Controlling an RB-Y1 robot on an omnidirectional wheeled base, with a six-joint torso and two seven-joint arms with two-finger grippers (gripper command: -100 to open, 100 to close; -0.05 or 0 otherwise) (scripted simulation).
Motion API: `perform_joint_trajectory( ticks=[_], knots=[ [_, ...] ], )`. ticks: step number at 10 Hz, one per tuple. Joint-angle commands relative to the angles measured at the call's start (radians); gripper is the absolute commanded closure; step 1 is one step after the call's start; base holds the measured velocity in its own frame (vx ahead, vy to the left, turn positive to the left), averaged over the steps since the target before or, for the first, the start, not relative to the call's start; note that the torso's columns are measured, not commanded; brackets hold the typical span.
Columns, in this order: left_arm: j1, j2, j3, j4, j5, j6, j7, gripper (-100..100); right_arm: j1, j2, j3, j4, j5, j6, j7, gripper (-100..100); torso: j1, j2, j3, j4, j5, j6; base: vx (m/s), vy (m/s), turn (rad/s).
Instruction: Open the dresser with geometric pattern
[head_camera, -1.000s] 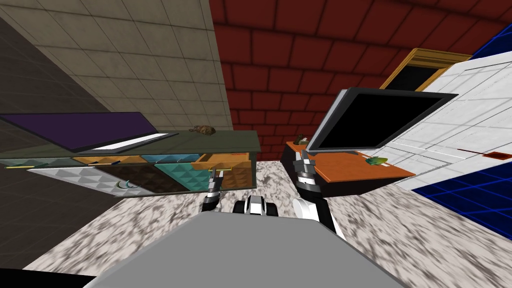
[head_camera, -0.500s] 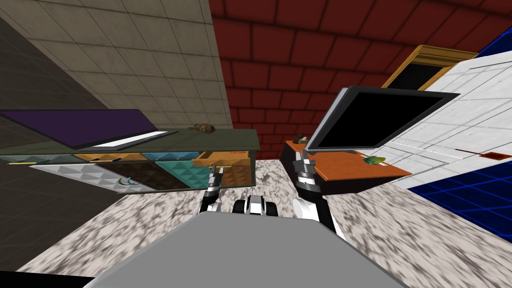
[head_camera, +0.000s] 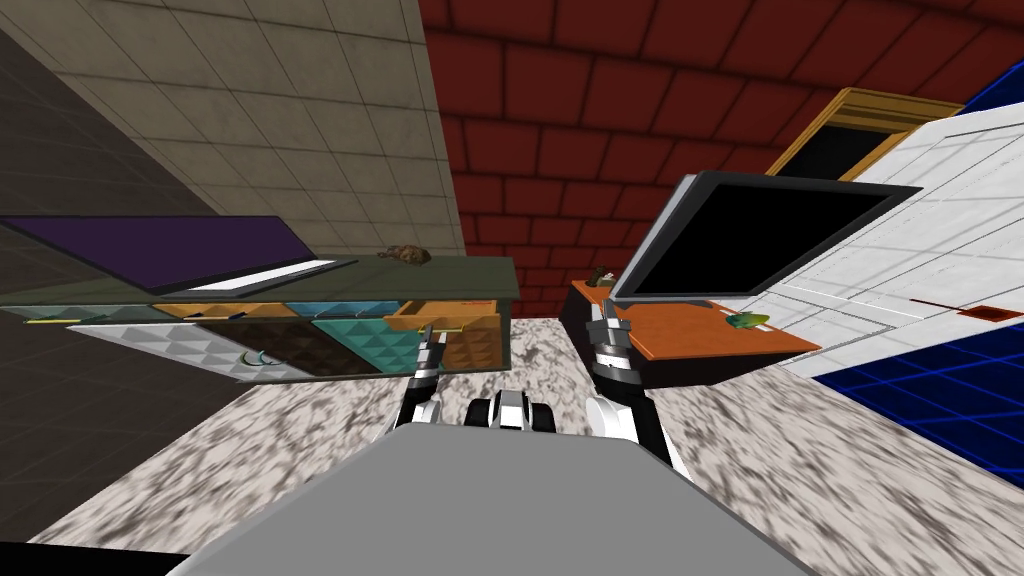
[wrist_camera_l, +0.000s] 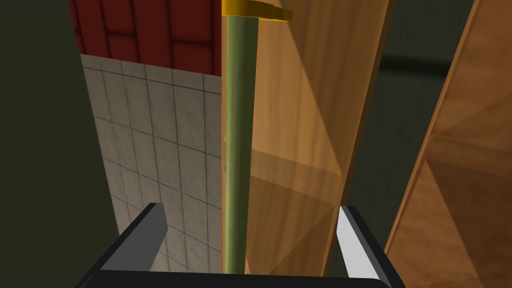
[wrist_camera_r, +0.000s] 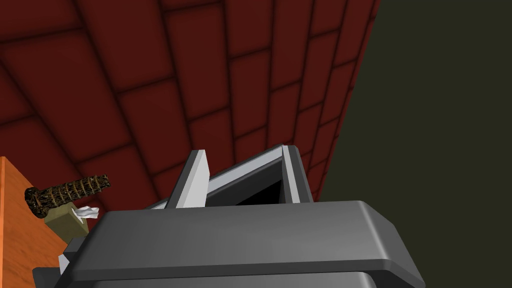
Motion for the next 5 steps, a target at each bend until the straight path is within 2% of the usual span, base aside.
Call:
perform_joint_trajectory(
  ticks=[1,5],
  knots=[
    [0.004,0.0,-0.001,0.005,0.0,0.004,0.0,0,0.0,0.0,0.0,0.0,0.0,0.0,0.0,0,0.002,-0.004,-0.002,-0.003,0.002,0.001,0.0,0.0,0.0],
    [0.01,-0.001,-0.001,0.014,-0.001,0.012,-0.001,0,0.0,0.0,0.0,0.0,0.0,0.0,0.0,0,0.006,-0.011,-0.006,-0.009,0.006,0.001,0.0,0.0,0.0]
  ],
)
